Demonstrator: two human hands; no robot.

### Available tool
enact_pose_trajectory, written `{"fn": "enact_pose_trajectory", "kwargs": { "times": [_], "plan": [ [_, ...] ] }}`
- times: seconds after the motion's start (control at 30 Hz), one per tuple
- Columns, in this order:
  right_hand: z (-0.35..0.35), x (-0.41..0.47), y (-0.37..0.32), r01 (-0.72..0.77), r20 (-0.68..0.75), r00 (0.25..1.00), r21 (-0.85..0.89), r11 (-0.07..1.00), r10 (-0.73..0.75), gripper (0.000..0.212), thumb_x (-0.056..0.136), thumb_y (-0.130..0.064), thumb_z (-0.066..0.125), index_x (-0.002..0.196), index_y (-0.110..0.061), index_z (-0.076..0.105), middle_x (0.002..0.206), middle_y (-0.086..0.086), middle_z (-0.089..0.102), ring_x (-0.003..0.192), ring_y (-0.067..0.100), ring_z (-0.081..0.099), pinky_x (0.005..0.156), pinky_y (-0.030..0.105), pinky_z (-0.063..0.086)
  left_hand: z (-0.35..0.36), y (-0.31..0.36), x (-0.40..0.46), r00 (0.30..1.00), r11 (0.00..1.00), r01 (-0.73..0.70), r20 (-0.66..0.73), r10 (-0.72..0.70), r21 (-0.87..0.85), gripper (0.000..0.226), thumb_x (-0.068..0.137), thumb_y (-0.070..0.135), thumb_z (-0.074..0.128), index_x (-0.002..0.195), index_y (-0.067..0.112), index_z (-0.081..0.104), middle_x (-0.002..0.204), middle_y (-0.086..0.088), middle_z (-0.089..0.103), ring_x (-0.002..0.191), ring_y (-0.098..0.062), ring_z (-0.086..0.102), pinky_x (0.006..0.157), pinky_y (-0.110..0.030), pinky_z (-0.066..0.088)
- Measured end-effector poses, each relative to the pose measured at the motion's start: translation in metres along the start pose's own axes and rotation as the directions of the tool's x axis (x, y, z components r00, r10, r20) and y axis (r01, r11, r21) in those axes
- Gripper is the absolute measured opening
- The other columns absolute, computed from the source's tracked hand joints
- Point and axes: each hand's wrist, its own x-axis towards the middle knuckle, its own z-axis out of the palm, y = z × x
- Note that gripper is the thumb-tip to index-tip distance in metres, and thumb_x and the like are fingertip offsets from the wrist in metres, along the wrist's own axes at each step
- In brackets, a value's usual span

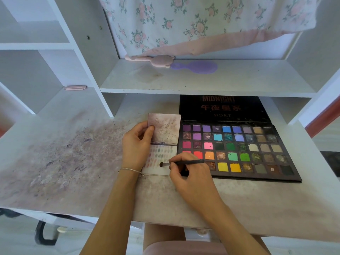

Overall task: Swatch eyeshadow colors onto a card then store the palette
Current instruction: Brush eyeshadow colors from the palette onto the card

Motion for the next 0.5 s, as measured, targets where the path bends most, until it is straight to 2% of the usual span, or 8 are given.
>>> {"fn": "enact_pose_trajectory", "kwargs": {
  "times": [0.2, 0.5],
  "plan": [
    [-0.0002, -0.0009, 0.0, 0.004, 0.014, 1.0, 0.004, 1.0, -0.004, 0.005, 0.085, -0.017, 0.056, 0.089, -0.019, 0.058, 0.085, -0.005, 0.058, 0.081, 0.007, 0.055, 0.072, 0.026, 0.052, 0.0002, 0.0003, 0.0005, 1.0, 1.0, -0.007, -0.004, 0.007, -0.005, 0.021, 0.09, 0.009, 0.053, 0.094, 0.027, 0.061, 0.086, 0.017, 0.064, 0.076, 0.01, 0.062, 0.067, -0.007, 0.048],
    [-0.0015, -0.0005, 0.0007, 0.022, 0.014, 1.0, 0.037, 0.999, -0.023, 0.005, 0.085, -0.018, 0.056, 0.087, -0.021, 0.059, 0.081, -0.007, 0.058, 0.079, 0.006, 0.055, 0.07, 0.024, 0.051, 0.0001, 0.0, 0.0005, 1.0, 1.0, -0.016, -0.003, 0.016, 0.002, 0.021, 0.09, 0.009, 0.053, 0.094, 0.027, 0.062, 0.085, 0.017, 0.064, 0.076, 0.009, 0.062, 0.067, -0.007, 0.049]
  ]
}}
